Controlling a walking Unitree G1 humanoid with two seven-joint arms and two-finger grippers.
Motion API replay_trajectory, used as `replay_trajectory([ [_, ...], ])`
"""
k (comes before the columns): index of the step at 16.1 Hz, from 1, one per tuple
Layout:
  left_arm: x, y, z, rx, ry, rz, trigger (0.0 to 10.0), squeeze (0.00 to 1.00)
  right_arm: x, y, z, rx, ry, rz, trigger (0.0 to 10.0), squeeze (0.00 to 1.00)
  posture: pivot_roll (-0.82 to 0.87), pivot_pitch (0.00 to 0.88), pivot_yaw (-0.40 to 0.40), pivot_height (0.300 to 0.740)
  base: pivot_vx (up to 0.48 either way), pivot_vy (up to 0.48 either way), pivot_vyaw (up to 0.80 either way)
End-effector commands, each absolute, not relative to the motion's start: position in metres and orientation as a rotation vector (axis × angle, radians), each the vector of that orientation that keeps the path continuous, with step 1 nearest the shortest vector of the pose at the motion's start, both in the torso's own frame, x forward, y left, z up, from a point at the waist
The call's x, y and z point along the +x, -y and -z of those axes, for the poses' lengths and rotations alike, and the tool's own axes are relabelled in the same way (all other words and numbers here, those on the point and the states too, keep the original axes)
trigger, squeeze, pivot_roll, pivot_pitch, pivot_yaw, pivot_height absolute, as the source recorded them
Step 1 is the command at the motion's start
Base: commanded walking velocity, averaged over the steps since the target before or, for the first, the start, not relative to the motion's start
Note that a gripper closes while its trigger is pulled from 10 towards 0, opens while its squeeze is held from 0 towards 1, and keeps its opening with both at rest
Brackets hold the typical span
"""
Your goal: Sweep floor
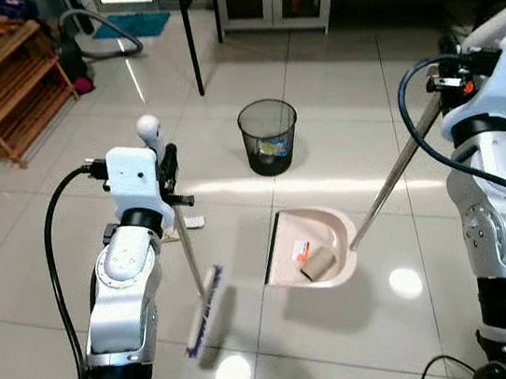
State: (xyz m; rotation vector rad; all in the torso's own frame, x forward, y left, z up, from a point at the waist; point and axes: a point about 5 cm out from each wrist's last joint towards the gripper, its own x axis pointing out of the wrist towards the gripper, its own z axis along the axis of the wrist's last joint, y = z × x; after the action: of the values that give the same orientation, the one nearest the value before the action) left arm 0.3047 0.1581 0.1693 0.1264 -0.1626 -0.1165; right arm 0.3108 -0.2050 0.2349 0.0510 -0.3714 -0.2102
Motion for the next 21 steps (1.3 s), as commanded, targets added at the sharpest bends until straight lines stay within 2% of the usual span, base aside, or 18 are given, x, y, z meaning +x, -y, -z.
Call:
replay_trajectory([
  [1,0.303,-0.155,-0.176,0.137,0.201,0.133,10.0,0.0,0.309,0.206,-0.242,0.054,0.417,0.211,10.0,0.0,-0.02,0.096,0.029,0.74,0.337,0.0,0.0],
  [13,0.301,-0.155,-0.173,0.134,0.202,0.14,10.0,0.0,0.311,0.2,-0.241,0.052,0.417,0.185,10.0,0.0,-0.02,0.07,0.019,0.74,0.35,0.0,0.0],
  [21,0.297,-0.156,-0.16,0.148,0.171,0.142,10.0,0.0,0.308,0.204,-0.222,0.04,0.402,0.198,10.0,0.0,-0.02,0.081,0.021,0.74,0.385,0.0,0.0],
])
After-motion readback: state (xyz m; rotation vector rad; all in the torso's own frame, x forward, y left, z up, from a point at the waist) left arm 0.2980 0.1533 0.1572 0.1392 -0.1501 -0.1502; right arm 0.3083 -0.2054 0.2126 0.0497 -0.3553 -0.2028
